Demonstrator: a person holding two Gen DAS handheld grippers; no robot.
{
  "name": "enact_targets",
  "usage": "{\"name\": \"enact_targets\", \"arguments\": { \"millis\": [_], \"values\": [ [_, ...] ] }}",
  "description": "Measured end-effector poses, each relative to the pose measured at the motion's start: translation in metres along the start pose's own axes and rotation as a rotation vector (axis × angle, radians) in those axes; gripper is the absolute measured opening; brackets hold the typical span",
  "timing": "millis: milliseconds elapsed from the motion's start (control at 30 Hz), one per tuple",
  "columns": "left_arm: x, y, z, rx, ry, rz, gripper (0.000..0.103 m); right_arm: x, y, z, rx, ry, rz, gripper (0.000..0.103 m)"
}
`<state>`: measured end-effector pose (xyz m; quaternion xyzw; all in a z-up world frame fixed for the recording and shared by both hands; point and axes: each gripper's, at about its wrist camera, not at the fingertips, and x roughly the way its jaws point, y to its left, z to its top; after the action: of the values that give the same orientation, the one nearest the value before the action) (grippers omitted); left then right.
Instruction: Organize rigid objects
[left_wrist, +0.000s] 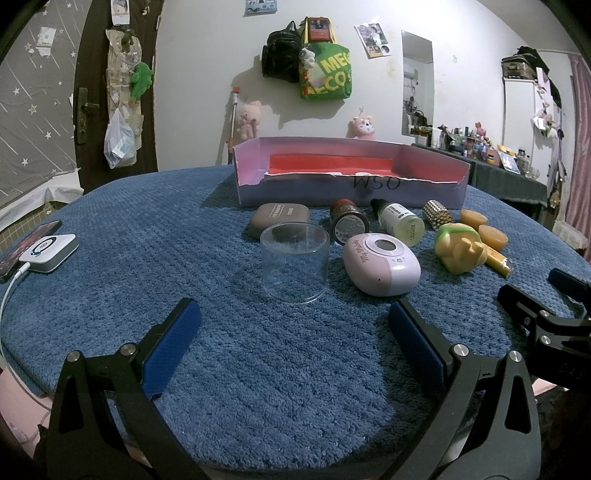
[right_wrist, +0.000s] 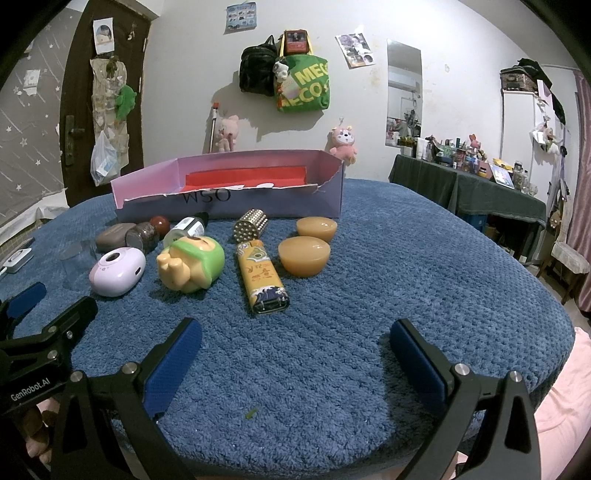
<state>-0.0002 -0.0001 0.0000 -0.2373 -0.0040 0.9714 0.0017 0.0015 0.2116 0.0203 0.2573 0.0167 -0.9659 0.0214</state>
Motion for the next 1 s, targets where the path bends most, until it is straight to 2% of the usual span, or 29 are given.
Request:
{"name": "enact_targets", "arguments": {
  "millis": [300, 400, 733, 933, 1000],
  "values": [
    [0.003, 0.008, 0.012, -0.023, 0.032, -0.003, 0.103, 0.0, 0.002, 0.008, 0.005, 0.021, 0.01, 0.103],
    [0.007, 0.013, 0.015, -0.037, 0.044, 0.004, 0.103, -0.001, -0.009, 0.013, 0.026, 0.026, 0.025, 0.103],
    [0.006, 0.021, 0.036, -0.038, 0.073, -0.018, 0.103, 0.003, -0.017, 0.052, 0.022, 0.016, -0.006, 0.103],
    [0.011, 0.027, 0.045, -0.03, 0.107, -0.024, 0.103, 0.02, -0.027, 0.07, 0.043, 0.072, -0.019, 0.103],
    [0.014, 0.029, 0.048, -0.027, 0.119, -0.03, 0.1, 0.026, -0.03, 0.072, 0.047, 0.092, -0.03, 0.103]
  ]
}}
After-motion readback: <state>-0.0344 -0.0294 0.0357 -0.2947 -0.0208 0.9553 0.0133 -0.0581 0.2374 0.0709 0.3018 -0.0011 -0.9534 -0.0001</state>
